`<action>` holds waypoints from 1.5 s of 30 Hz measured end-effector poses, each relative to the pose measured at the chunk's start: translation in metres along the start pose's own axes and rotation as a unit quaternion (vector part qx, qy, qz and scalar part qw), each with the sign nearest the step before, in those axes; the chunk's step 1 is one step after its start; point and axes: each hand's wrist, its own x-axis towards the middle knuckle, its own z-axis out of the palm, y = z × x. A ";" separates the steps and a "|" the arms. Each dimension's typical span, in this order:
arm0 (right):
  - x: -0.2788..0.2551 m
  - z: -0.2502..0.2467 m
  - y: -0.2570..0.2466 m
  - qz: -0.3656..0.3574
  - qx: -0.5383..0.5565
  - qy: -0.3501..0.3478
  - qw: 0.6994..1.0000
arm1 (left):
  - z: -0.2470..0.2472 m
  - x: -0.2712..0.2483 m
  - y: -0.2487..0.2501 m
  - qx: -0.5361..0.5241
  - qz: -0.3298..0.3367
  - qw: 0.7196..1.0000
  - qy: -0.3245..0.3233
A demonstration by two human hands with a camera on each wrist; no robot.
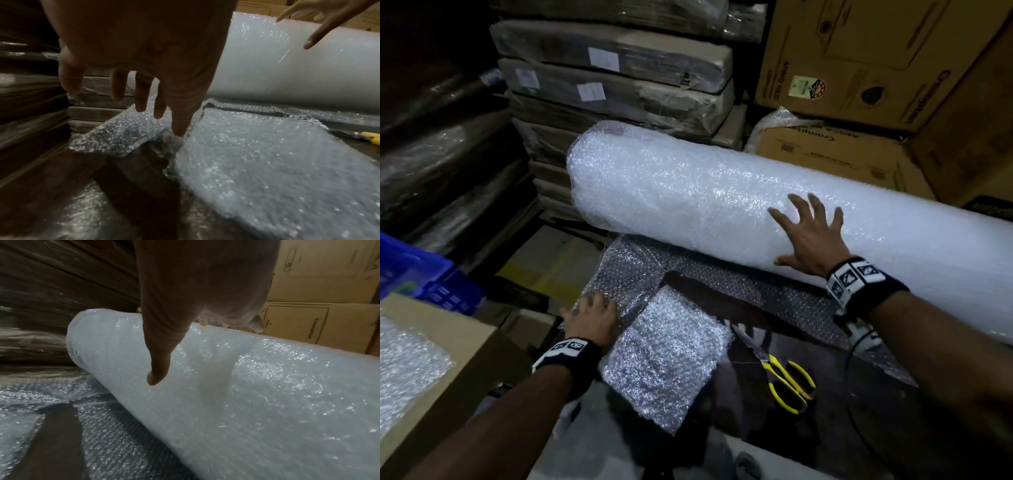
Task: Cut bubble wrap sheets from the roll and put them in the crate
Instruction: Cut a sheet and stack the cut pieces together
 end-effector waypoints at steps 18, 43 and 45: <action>0.059 0.011 0.028 0.042 -0.009 -0.047 0.998 | -0.025 0.018 -0.022 -0.029 0.034 0.995 0.090; 0.007 0.020 0.142 0.064 -0.022 -0.027 0.997 | -0.058 -0.032 0.099 0.034 0.160 0.981 0.107; 0.002 0.020 0.152 0.068 -0.026 -0.020 0.997 | -0.056 -0.032 0.111 0.038 0.156 0.982 0.095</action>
